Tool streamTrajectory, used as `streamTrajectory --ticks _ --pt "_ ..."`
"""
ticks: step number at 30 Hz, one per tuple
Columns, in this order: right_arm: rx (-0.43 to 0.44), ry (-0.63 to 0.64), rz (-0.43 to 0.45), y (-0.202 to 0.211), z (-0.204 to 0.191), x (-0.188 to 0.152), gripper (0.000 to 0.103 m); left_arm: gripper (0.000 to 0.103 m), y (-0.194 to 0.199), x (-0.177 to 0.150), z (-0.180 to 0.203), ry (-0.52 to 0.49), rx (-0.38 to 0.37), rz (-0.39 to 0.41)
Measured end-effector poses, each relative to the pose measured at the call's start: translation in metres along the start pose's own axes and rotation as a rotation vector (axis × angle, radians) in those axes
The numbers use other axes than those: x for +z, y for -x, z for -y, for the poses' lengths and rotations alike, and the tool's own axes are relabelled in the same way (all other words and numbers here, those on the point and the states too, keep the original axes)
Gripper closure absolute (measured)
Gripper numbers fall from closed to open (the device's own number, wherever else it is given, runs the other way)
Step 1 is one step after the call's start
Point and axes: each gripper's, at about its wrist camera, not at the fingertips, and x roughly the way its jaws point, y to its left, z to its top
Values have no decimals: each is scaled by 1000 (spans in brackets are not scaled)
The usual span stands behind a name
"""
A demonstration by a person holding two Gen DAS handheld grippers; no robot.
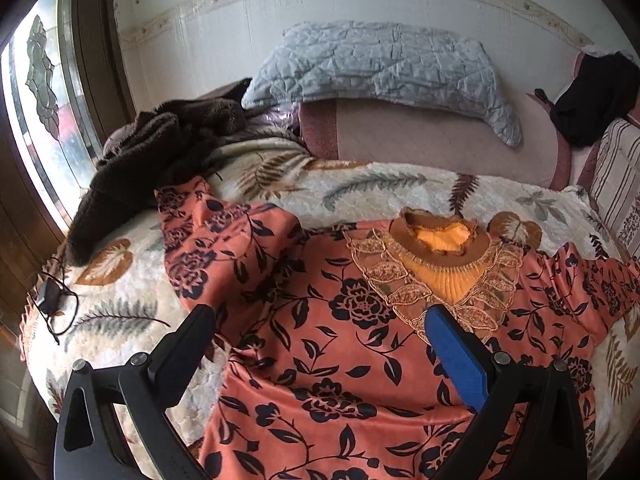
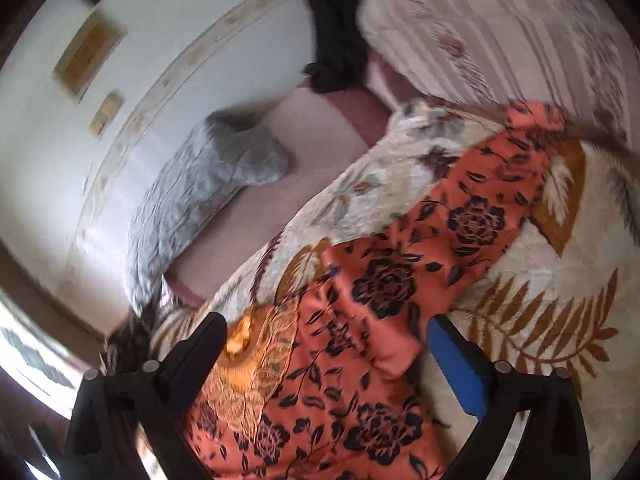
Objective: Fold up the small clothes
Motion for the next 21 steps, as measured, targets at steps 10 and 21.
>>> streamTrajectory --ticks 10,21 --pt "23 -571 158 -38 176 58 33 0 -78 -11 -11 52 55 -67" --pt "-124 -472 234 -95 201 124 68 0 -83 -18 18 -87 70 -6"
